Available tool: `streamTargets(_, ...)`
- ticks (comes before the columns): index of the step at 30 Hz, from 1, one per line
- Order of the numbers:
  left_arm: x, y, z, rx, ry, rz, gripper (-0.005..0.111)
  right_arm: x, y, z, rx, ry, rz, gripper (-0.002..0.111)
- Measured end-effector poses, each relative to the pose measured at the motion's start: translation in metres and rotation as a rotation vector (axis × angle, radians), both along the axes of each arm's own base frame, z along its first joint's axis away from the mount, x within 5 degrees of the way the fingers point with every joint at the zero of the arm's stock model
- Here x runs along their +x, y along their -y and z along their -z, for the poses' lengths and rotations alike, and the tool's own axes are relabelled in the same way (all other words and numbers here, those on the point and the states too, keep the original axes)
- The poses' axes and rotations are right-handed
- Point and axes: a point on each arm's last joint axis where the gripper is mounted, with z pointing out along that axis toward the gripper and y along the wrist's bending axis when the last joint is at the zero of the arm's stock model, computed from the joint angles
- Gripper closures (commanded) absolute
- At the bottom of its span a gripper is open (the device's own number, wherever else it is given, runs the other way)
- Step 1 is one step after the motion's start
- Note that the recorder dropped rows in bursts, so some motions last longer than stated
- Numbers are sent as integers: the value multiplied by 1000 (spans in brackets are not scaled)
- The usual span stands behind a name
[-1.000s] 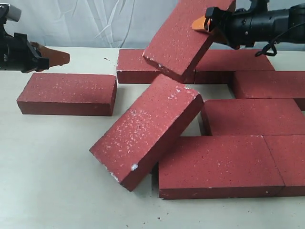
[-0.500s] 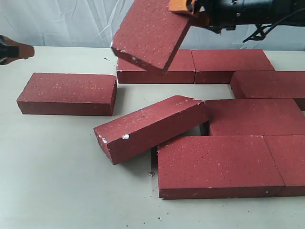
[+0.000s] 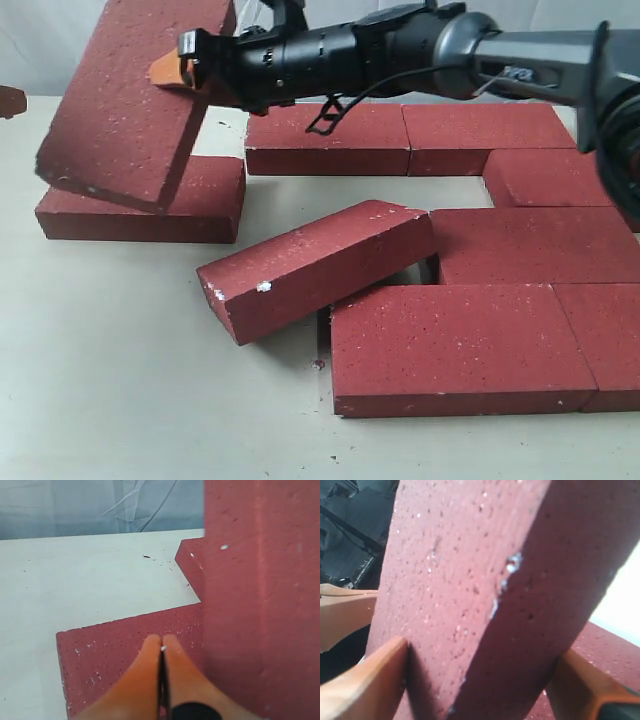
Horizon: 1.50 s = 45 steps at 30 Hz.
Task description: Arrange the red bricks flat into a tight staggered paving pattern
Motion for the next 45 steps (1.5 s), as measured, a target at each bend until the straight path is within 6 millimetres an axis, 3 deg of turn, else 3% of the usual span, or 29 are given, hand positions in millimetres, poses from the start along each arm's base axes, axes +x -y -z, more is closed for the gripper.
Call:
streamTargets(6, 0, 0, 0, 5, 3, 3, 107, 4, -34, 34, 11, -76, -12, 107)
streamTargets(12, 0, 0, 0, 15, 10, 9, 107, 15, -39, 65, 2, -147, 25, 102)
streamTargets(15, 0, 0, 0, 15, 10, 9, 107, 15, -39, 73, -16, -159, 28, 80)
streamTargets(18, 0, 0, 0, 18, 12, 11, 107, 15, -39, 75, -30, -155, 20, 42)
streamTargets(20, 0, 0, 0, 18, 12, 11, 107, 14, -39, 76, -38, -152, 13, 25)
streamTargets(27, 0, 0, 0, 18, 12, 11, 107, 16, -33, 72, -85, -135, 7, 23)
streamTargets(35, 0, 0, 0, 18, 12, 11, 107, 34, -2, 41, -81, -111, 61, 23)
streamTargets(37, 0, 0, 0, 17, 12, 10, 107, 41, 13, 34, -110, -96, 86, 25)
streamTargets(39, 0, 0, -1, 10, 15, 5, 107, 46, 28, 25, -140, -90, 92, 37)
streamTargets(41, 1, 0, -1, 2, 19, 5, 107, 50, 47, 16, -186, -81, 86, 59)
streamTargets(44, 0, 3, -4, -30, 34, 33, 107, 51, 71, 1, -271, -59, 55, 102)
streamTargets(45, -1, 5, -5, -41, 46, 58, 107, 51, 80, -4, -299, -52, 45, 108)
